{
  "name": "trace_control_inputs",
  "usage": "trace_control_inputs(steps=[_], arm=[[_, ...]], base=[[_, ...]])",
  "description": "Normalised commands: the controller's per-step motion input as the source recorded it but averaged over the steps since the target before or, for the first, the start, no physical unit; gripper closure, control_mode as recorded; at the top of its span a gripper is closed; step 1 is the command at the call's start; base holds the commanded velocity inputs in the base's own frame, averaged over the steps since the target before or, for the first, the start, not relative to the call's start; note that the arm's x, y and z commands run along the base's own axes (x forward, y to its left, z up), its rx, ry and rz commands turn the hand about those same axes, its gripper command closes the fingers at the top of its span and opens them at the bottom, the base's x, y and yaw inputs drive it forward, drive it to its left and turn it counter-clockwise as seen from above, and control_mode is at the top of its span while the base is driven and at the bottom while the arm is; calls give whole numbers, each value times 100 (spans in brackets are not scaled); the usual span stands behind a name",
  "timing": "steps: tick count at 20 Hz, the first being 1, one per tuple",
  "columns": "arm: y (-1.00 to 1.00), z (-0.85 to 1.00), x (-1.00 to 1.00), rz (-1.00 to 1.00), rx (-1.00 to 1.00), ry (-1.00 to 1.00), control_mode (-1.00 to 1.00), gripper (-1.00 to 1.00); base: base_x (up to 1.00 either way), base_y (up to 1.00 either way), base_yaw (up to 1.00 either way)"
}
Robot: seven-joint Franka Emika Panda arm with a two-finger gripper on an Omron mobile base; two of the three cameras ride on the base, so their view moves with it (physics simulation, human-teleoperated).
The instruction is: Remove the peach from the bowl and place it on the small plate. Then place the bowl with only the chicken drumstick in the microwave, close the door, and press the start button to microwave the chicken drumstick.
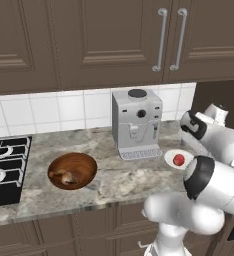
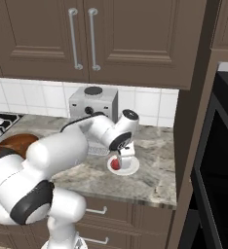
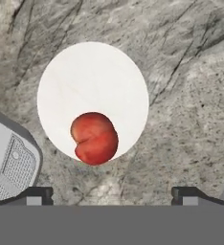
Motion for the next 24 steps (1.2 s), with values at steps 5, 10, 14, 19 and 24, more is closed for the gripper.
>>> trace_control_inputs(steps=[5, 10, 14, 19, 24], arm=[[85, 44, -58, 0, -11, -19, -100, -100], [100, 18, -55, 11, -9, -9, -100, -100], [100, 7, -38, 24, -4, -3, -100, -100], [100, 0, -17, 32, -1, 0, -100, -100], [100, 10, -1, 29, 0, 0, -100, -100]], base=[[0, 0, 0], [0, 0, 0], [0, 0, 0], [0, 0, 0], [0, 0, 0]])
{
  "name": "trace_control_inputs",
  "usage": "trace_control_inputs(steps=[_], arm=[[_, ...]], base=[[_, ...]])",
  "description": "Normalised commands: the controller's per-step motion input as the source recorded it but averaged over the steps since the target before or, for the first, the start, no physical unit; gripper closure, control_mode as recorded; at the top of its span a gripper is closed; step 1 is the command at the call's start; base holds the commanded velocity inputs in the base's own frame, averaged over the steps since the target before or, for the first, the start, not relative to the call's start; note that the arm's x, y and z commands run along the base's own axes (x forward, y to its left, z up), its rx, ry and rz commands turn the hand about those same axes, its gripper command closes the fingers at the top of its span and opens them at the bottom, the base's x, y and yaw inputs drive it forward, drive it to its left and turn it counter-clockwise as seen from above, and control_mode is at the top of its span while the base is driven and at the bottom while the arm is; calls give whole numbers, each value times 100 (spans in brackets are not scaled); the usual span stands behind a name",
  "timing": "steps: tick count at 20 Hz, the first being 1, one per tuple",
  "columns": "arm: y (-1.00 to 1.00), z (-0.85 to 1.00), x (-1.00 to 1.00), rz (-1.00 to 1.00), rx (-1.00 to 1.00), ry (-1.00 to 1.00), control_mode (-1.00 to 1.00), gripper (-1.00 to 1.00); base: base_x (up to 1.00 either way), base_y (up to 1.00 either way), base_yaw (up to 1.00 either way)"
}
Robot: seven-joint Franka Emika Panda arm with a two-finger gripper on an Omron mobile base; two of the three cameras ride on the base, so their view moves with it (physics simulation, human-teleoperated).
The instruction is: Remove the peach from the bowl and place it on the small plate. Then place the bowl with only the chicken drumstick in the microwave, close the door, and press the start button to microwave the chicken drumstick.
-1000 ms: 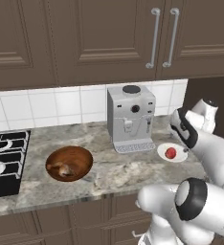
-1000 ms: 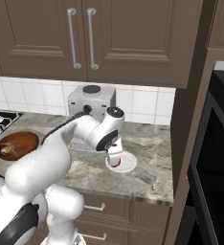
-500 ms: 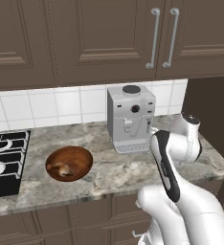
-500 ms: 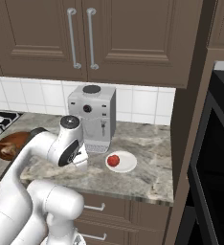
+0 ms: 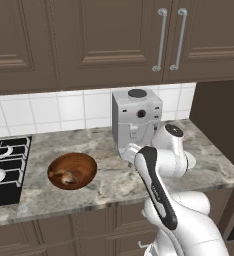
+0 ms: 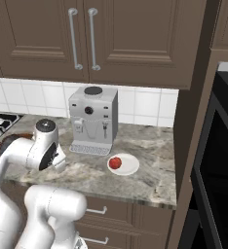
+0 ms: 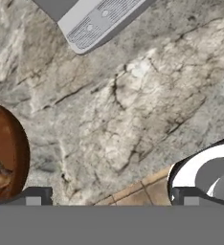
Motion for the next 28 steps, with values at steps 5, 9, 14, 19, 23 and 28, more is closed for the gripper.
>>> trace_control_inputs(steps=[5, 9, 14, 19, 23, 28], arm=[[98, 21, 0, 22, 0, 0, -100, -100], [95, 5, 7, 17, 0, 0, -100, -100], [43, 0, 20, 6, 0, 0, -100, -100], [13, -1, 37, 4, 0, 2, -100, -100], [17, -11, 34, 1, 0, 3, -100, -100], [14, -20, 36, 5, 0, 1, -100, -100]], base=[[0, 0, 0], [0, 0, 0], [0, 0, 0], [0, 0, 0], [0, 0, 0], [0, 0, 0]])
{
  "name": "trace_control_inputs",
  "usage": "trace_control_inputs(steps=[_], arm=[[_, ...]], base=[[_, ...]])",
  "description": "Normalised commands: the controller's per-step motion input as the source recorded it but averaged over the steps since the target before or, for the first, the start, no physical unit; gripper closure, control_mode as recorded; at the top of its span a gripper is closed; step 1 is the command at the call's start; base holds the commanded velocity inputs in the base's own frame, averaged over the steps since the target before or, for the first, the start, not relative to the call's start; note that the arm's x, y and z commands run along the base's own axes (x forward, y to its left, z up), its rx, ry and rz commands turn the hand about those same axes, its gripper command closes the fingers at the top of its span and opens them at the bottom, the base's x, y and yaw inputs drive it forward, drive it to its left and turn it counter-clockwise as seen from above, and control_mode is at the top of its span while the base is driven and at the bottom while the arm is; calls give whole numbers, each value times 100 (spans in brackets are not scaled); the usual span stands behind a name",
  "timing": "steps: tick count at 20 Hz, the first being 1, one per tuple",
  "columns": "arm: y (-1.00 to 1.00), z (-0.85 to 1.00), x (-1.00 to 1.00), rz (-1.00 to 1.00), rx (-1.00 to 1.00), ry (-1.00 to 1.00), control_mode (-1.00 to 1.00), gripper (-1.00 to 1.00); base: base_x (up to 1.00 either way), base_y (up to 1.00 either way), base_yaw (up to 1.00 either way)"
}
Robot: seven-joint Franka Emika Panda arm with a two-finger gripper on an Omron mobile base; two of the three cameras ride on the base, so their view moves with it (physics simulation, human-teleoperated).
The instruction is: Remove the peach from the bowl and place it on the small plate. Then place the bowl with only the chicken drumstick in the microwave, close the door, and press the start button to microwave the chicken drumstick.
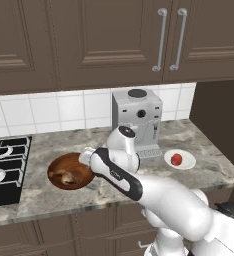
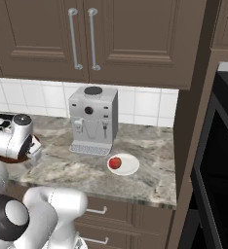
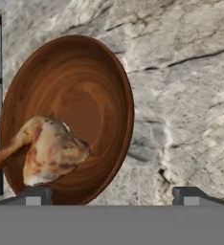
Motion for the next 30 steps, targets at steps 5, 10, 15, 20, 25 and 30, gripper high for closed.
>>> trace_control_inputs(steps=[5, 10, 15, 20, 25, 30], arm=[[0, -23, 17, 9, 2, 0, -100, -100], [0, -19, 18, 9, 1, 0, -100, -100], [0, -24, 29, 8, 0, 0, -100, -100], [0, -24, 28, 7, 0, 0, -100, -100], [6, -16, 20, 5, 0, 0, -100, -100], [18, -16, 4, 4, 0, 0, -100, -100]], base=[[0, 0, 0], [0, 0, 0], [0, 0, 0], [0, 0, 0], [0, 0, 0], [0, 0, 0]])
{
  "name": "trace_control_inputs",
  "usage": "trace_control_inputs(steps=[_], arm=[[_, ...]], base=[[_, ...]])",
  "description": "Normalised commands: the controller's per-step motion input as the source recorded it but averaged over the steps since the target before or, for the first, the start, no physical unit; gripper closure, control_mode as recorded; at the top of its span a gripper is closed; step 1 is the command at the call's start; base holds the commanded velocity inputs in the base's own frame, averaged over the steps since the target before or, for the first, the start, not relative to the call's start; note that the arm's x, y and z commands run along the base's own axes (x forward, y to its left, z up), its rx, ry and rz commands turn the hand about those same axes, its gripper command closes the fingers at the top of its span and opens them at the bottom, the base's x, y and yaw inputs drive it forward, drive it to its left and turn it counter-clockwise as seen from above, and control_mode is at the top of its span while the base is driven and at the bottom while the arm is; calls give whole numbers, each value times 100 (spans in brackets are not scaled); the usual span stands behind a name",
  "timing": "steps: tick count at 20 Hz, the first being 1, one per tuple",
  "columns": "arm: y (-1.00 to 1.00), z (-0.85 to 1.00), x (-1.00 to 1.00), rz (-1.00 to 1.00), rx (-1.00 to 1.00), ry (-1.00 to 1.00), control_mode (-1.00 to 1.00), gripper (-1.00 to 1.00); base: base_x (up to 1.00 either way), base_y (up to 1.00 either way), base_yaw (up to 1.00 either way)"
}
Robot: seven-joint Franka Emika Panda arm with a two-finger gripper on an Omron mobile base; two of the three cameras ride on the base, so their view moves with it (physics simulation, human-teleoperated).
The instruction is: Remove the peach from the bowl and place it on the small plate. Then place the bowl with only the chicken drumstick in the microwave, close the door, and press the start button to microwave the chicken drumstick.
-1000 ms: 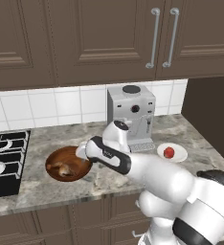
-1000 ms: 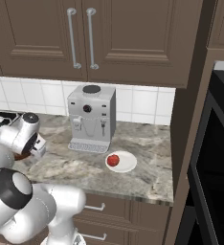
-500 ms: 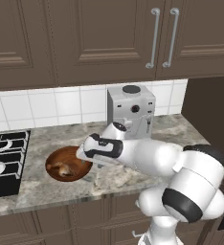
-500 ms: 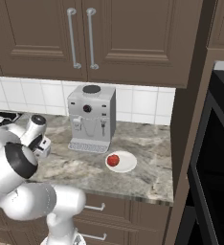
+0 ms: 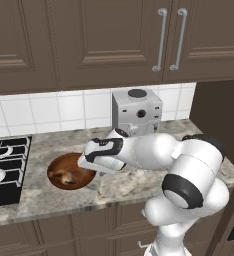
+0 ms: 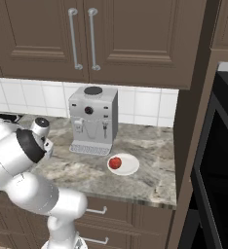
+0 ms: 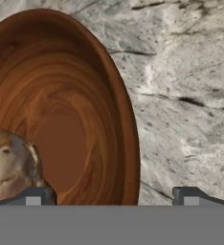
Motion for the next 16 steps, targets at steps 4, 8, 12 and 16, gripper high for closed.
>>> trace_control_inputs(steps=[4, 8, 12, 16], arm=[[21, -11, 0, 2, 0, 0, -100, 100], [9, -1, 0, 1, 0, 1, -100, 100], [0, 1, -2, 0, 0, 0, -100, 100], [-14, 26, -24, -3, 0, -5, -100, 100]], base=[[0, 0, 0], [0, 0, 0], [0, 0, 0], [0, 0, 0]])
